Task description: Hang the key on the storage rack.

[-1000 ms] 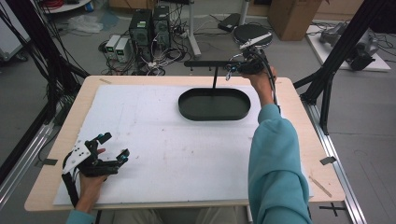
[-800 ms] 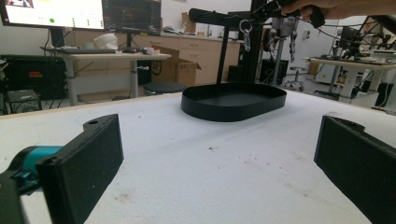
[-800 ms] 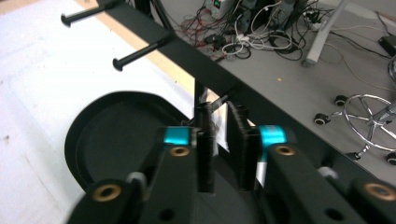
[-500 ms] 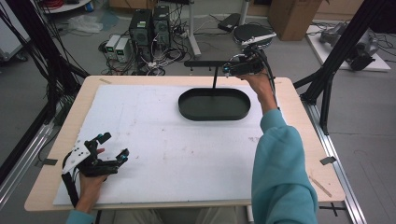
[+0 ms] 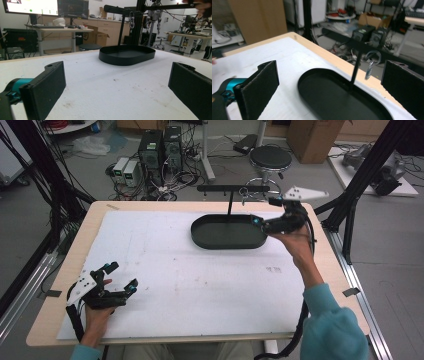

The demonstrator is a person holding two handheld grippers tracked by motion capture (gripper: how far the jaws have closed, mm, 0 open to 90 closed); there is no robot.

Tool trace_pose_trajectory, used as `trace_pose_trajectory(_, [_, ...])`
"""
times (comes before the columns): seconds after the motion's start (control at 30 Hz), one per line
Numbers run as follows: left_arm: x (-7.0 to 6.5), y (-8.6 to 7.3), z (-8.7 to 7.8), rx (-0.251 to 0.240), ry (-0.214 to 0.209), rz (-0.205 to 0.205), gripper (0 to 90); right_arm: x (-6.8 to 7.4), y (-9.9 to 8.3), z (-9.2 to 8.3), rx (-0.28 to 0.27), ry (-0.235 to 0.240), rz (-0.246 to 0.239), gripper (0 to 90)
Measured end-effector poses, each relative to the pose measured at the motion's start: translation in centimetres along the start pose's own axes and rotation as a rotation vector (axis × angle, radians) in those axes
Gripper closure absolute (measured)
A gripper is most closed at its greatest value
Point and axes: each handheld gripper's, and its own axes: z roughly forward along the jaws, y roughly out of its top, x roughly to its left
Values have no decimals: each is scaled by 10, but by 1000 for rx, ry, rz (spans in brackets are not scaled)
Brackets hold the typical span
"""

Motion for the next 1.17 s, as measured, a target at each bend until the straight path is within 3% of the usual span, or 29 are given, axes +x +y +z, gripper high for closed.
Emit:
trace_pose_trajectory(0.1, [0, 0, 0, 2, 1, 4, 17, 9, -26, -19, -34, 6, 12, 7])
trace_pose_trajectory(0.27, [0, 0, 0, 4, 0, 2, 17, 22, -81, -41, -55, -39, 6, 7])
trace_pose_trajectory(0.4, [0, 0, 0, 4, 0, 4, 17, 29, -117, -53, -125, -45, 30, 7])
trace_pose_trajectory(0.53, [0, 0, 0, 3, -1, 4, 17, 37, -147, -60, -194, -67, 22, 7])
trace_pose_trajectory(0.7, [-1, 0, -1, 11, -3, 15, 17, 42, -171, -64, -223, -92, 22, 7])
trace_pose_trajectory(0.93, [-3, 0, -3, 4, 1, 22, 17, 43, -199, -56, -224, -95, 102, 7])
trace_pose_trajectory(1.17, [-3, 0, -3, 4, 6, 30, 17, 45, -199, -54, -208, -113, 65, 7])
